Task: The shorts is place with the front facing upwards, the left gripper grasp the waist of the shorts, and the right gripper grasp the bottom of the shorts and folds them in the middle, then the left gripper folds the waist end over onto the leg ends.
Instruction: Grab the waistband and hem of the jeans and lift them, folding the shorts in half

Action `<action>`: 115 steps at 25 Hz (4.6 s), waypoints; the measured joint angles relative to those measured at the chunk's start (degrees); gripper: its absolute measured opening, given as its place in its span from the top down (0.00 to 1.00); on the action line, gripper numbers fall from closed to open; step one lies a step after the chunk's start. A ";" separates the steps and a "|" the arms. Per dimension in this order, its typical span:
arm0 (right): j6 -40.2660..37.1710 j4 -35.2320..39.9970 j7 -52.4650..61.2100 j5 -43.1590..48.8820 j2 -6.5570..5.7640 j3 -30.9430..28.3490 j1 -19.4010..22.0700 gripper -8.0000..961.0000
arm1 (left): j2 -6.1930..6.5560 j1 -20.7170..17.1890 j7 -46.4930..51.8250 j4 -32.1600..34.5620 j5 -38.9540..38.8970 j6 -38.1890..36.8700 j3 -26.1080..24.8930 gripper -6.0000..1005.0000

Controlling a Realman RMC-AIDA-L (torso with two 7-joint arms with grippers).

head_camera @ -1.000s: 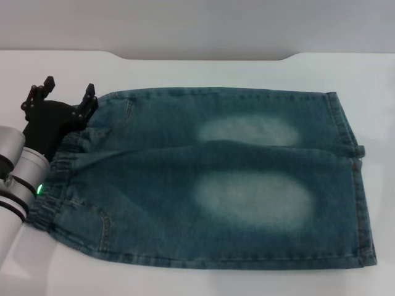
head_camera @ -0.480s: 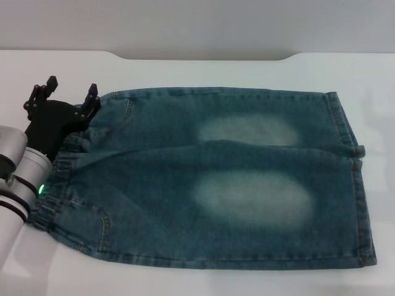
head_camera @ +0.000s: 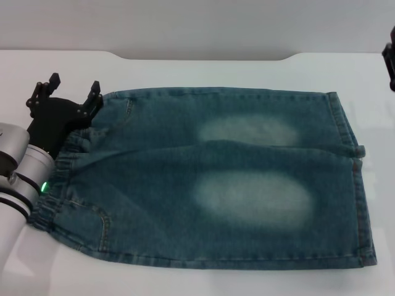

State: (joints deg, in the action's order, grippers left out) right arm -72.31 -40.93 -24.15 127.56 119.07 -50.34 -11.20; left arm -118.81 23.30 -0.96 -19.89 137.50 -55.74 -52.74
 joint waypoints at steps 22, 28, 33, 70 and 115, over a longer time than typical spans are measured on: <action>18.95 -15.73 -6.88 -0.82 -0.25 -5.60 8.82 0.20 | 0.71 -2.94 -2.38 -6.55 0.79 0.84 -0.46 0.22; 16.89 -14.66 -6.68 -0.90 -0.19 -4.54 8.40 0.20 | 0.78 -3.34 -2.35 -6.45 0.84 0.72 -0.30 0.22; 15.85 -13.40 -6.38 -1.21 -0.11 -3.83 8.18 0.20 | 0.71 -3.35 -2.33 -6.57 0.84 0.72 -0.35 0.22; 59.56 -40.52 -8.64 -0.99 -0.81 -23.15 14.58 0.20 | 7.77 -8.62 -0.04 -34.53 7.47 29.15 -7.78 0.22; 136.82 -54.18 -0.69 -9.49 0.20 -60.37 17.29 0.20 | 0.92 -9.70 -12.82 -79.19 27.61 141.11 -39.71 0.22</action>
State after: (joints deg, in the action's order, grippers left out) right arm 64.51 -95.11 -24.84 118.07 119.27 -110.72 6.09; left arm -117.89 13.60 -13.78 -99.09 165.11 85.37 -92.45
